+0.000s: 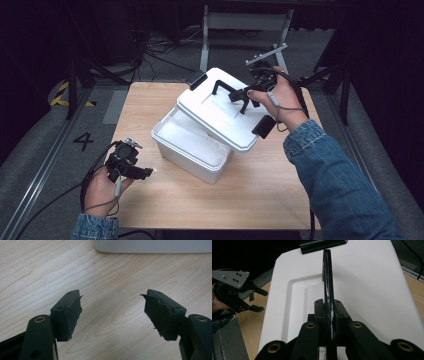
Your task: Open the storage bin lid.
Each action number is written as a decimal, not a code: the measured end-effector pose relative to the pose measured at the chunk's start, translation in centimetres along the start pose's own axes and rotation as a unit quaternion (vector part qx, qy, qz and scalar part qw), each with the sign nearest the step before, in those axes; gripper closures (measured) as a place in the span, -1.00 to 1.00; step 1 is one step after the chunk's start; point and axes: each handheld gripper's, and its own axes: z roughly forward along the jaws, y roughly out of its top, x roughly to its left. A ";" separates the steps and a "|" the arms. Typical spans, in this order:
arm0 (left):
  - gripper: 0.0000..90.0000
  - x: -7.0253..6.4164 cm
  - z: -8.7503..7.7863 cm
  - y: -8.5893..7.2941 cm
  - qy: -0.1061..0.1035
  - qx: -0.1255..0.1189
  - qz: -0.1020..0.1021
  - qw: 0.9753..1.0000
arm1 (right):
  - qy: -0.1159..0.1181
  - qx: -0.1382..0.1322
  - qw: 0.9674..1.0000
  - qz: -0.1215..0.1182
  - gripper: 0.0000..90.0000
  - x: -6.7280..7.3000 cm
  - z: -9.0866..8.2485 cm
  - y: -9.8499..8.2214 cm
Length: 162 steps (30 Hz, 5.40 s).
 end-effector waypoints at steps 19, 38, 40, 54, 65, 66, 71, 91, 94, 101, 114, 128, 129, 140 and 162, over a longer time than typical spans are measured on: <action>-0.34 0.2 0.3 0.0 -0.004 0.005 -0.006 1.000 | -0.065 -0.028 0.996 0.060 0.89 -5.2 -7.3 -4.0; -0.34 0.4 0.5 0.0 -0.004 0.011 -0.009 1.000 | -0.119 -0.038 0.984 0.130 0.89 -10.6 -9.7 -9.1; -0.34 0.4 0.5 -0.1 -0.004 0.011 -0.009 1.000 | -0.121 -0.038 0.983 0.133 0.89 -10.8 -9.6 -9.3; -0.34 0.6 0.7 -0.1 -0.004 0.015 -0.009 1.000 | -0.134 -0.017 0.979 0.154 0.89 -12.7 -6.7 -13.7; -0.34 0.7 0.8 -0.2 -0.006 0.015 -0.012 1.000 | -0.129 -0.009 0.976 0.173 0.89 -13.9 -4.4 -16.0; -0.34 0.7 0.8 -0.2 -0.005 0.015 -0.012 1.000 | -0.130 -0.007 0.976 0.175 0.89 -14.0 -4.1 -16.3; -0.34 0.7 0.8 -0.2 -0.005 0.016 -0.013 1.000 | -0.129 -0.003 0.975 0.180 0.89 -14.4 -3.0 -17.2; -0.35 0.9 1.0 -0.3 -0.007 0.021 -0.018 1.000 | -0.119 -0.006 0.975 0.187 0.89 -15.1 1.0 -20.1; -0.35 0.9 1.1 -0.3 -0.007 0.020 -0.015 1.000 | -0.118 -0.005 0.975 0.188 0.89 -15.1 1.3 -20.3; -0.35 0.9 1.1 -0.3 -0.007 0.022 -0.016 1.000 | -0.118 -0.004 0.975 0.190 0.89 -15.3 1.6 -20.7; -0.35 1.0 1.2 -0.4 -0.006 0.025 -0.015 1.000 | -0.107 -0.003 0.974 0.198 0.88 -15.7 2.1 -21.6; -0.36 0.9 1.4 -0.3 -0.008 0.030 -0.015 0.999 | -0.121 -0.033 0.977 0.172 0.28 -15.3 1.1 -21.0; -0.36 0.9 1.4 -0.3 -0.008 0.030 -0.016 0.999 | -0.121 -0.033 0.977 0.172 0.28 -15.3 1.1 -21.0; -0.36 0.6 1.2 -0.2 -0.010 0.028 -0.013 0.999 | -0.132 -0.060 0.981 0.132 0.18 -12.6 -2.7 -19.6; -0.36 0.1 1.2 -0.2 -0.009 0.030 -0.007 0.999 | -0.132 -0.047 0.988 0.069 0.05 -5.7 -8.3 -24.9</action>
